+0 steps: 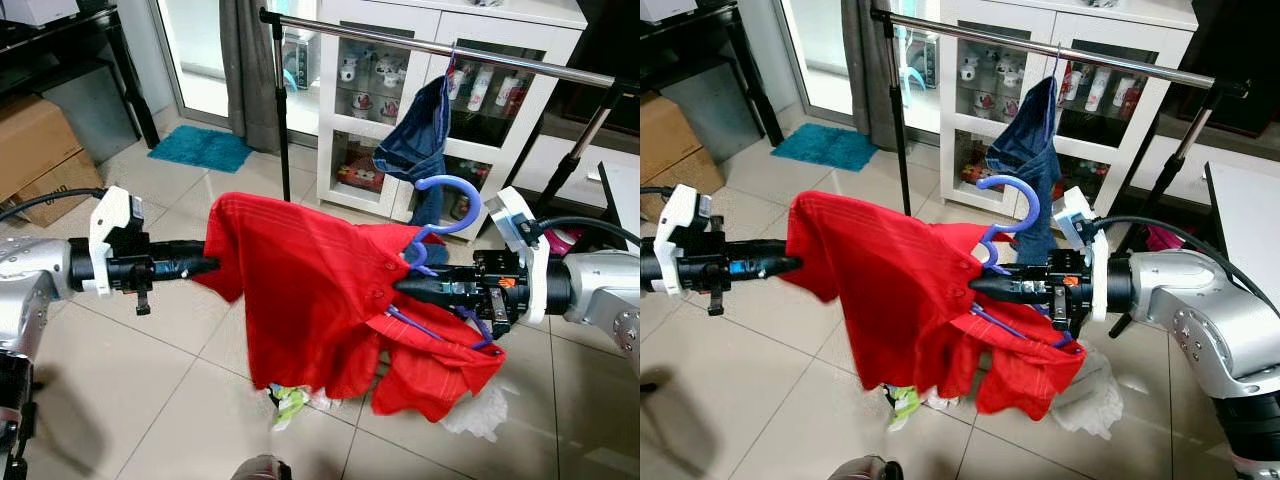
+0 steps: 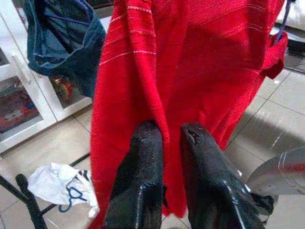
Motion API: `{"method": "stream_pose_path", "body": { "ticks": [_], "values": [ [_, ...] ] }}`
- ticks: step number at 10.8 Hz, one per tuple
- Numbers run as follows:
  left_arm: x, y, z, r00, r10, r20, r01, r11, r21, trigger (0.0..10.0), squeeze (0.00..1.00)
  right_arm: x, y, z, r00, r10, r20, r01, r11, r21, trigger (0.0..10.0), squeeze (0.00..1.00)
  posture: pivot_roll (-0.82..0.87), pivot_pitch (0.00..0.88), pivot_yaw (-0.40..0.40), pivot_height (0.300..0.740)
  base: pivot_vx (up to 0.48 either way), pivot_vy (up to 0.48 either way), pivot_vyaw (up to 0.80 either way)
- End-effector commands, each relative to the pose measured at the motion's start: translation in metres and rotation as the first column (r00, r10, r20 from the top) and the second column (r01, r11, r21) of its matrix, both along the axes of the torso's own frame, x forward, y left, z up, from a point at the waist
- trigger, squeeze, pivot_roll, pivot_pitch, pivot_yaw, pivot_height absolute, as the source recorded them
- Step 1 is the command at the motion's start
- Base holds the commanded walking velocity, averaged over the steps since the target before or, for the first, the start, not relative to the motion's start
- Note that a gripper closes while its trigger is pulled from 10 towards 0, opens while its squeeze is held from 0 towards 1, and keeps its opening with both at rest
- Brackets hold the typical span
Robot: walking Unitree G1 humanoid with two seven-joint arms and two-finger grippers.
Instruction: Hang hanger
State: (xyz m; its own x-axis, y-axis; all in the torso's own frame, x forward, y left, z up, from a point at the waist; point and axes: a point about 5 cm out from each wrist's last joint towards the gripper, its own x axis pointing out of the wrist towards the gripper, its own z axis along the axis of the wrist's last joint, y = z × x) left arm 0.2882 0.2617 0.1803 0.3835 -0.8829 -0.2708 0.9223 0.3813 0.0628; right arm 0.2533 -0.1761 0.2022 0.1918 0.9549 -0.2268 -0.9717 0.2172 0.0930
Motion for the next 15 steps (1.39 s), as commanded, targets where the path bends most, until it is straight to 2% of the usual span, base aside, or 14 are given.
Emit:
{"method": "stream_pose_path", "body": {
  "ticks": [1, 3, 4, 5, 6, 9, 12, 14, 15],
  "values": [
    [0.000, 0.004, 0.003, 1.000, 0.024, 0.012, -0.024, 1.000, -0.007, 0.0, 0.00, 0.000, -0.001, 0.011, 0.998, 0.009, 0.058, -0.011, 0.999, 0.030, 10.0, 0.00, 0.01, 0.000, 0.052, 0.740, 0.000, 0.000, 0.00],
    [0.002, 0.005, 0.002, 0.998, 0.058, 0.031, -0.058, 0.998, -0.007, 0.0, 0.00, -0.001, -0.001, 0.011, 0.998, 0.011, 0.058, -0.013, 0.999, 0.034, 10.0, 0.00, 0.01, 0.000, 0.051, 0.740, 0.000, 0.000, 0.00],
    [0.008, 0.009, 0.004, 0.989, 0.122, 0.087, -0.121, 0.993, -0.019, 0.0, 0.00, -0.001, 0.000, 0.011, 0.998, 0.011, 0.057, -0.013, 0.999, 0.037, 10.0, 0.00, 0.01, 0.000, 0.053, 0.740, 0.000, 0.000, 0.00],
    [0.010, 0.010, 0.005, 0.983, 0.148, 0.105, -0.147, 0.989, -0.020, 0.0, 0.00, -0.001, 0.000, 0.010, 0.998, 0.010, 0.057, -0.013, 0.999, 0.037, 10.0, 0.00, 0.01, 0.000, 0.054, 0.740, 0.000, 0.000, 0.00],
    [0.017, 0.016, 0.012, 0.958, 0.237, 0.164, -0.229, 0.971, -0.068, 0.0, 0.00, -0.002, 0.000, 0.009, 0.998, 0.002, 0.057, -0.004, 0.999, 0.040, 10.0, 0.00, 0.01, 0.000, 0.060, 0.740, 0.000, 0.000, 0.00],
    [0.020, 0.024, 0.015, 0.929, 0.315, 0.196, -0.300, 0.948, -0.103, 0.0, 0.00, -0.003, -0.002, 0.008, 0.998, -0.017, 0.055, 0.015, 0.999, 0.039, 10.0, 0.00, 0.01, 0.000, 0.068, 0.740, 0.000, 0.000, 0.00],
    [0.018, 0.042, 0.011, 0.873, 0.437, 0.217, -0.422, 0.899, -0.114, 0.0, 0.00, -0.002, -0.006, 0.006, 0.997, -0.058, 0.050, 0.056, 0.998, 0.039, 10.0, 0.00, 0.01, 0.000, 0.070, 0.740, 0.000, 0.000, 0.00],
    [0.013, 0.059, 0.006, 0.815, 0.535, 0.223, -0.526, 0.844, -0.101, 0.0, 0.00, 0.003, -0.010, 0.007, 0.990, -0.122, 0.069, 0.120, 0.992, 0.042, 10.0, 0.00, 0.01, 0.000, 0.072, 0.740, 0.000, 0.000, 0.00],
    [0.012, 0.062, 0.003, 0.799, 0.558, 0.224, -0.553, 0.828, -0.091, 0.0, 0.00, 0.005, -0.011, 0.007, 0.987, -0.140, 0.076, 0.137, 0.990, 0.043, 10.0, 0.00, 0.01, 0.000, 0.071, 0.740, 0.000, 0.000, 0.00]
  ]
}}
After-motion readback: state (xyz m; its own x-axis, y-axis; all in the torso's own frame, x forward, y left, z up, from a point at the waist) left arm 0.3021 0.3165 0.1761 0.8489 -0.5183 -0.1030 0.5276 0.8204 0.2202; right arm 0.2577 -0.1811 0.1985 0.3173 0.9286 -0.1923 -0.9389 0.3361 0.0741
